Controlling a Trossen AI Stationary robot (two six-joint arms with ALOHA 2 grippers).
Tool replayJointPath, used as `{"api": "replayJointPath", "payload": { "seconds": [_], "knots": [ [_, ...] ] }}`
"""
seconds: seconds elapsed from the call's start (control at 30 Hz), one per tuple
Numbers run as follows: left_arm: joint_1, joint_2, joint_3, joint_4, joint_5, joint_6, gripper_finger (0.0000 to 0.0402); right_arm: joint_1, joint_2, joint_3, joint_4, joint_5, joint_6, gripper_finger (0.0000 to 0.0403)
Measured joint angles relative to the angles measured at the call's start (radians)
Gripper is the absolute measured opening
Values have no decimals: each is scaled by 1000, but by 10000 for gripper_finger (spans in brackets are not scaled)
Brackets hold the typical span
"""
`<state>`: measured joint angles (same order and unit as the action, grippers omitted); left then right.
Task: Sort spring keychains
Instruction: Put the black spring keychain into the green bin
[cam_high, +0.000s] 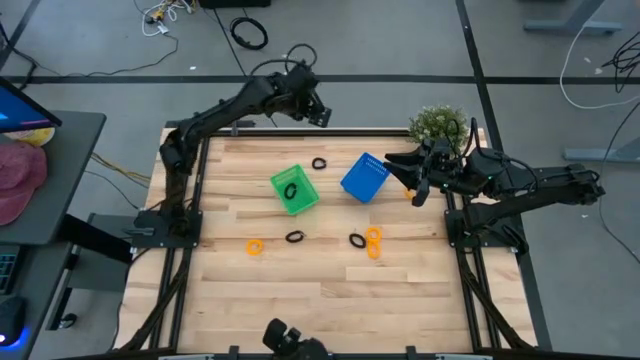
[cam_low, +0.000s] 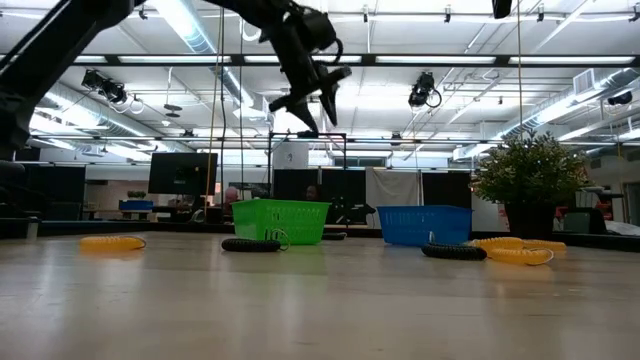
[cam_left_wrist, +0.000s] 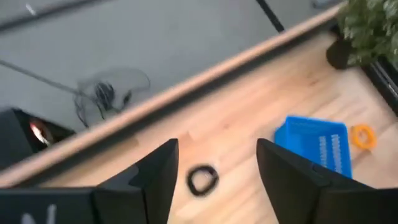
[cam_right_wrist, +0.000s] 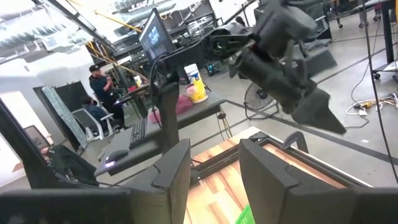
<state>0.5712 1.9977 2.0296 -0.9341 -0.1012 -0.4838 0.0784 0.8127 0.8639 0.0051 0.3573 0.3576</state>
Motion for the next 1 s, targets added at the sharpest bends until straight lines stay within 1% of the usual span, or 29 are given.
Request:
{"api": "replayJointPath", "payload": {
  "seconds": [0.1, 0.27, 0.37, 0.43, 0.63, 0.83, 1.0],
  "knots": [
    [2, 48, -1, -15, 10, -31, 226, 0, 0, 0, 0, 0, 0, 141],
    [-9, 126, -1, -19, 8, -36, 216, 0, 0, 0, 0, 0, 0, 141],
    [-21, 183, -1, -38, -25, -17, 211, 0, 0, 0, -10, 0, 0, 141],
    [-28, 218, -1, -61, -28, -7, 209, 0, 0, 0, -18, 0, 0, 141],
    [-48, 306, -2, -95, -1, 5, 209, 0, 0, 0, -22, -1, 0, 141],
    [-54, 345, -2, -93, 79, -7, 209, 0, 0, 0, -22, -1, 0, 141],
    [-51, 370, -2, -96, 99, -57, 209, 0, 0, 0, -22, -2, 0, 141]
  ]
}}
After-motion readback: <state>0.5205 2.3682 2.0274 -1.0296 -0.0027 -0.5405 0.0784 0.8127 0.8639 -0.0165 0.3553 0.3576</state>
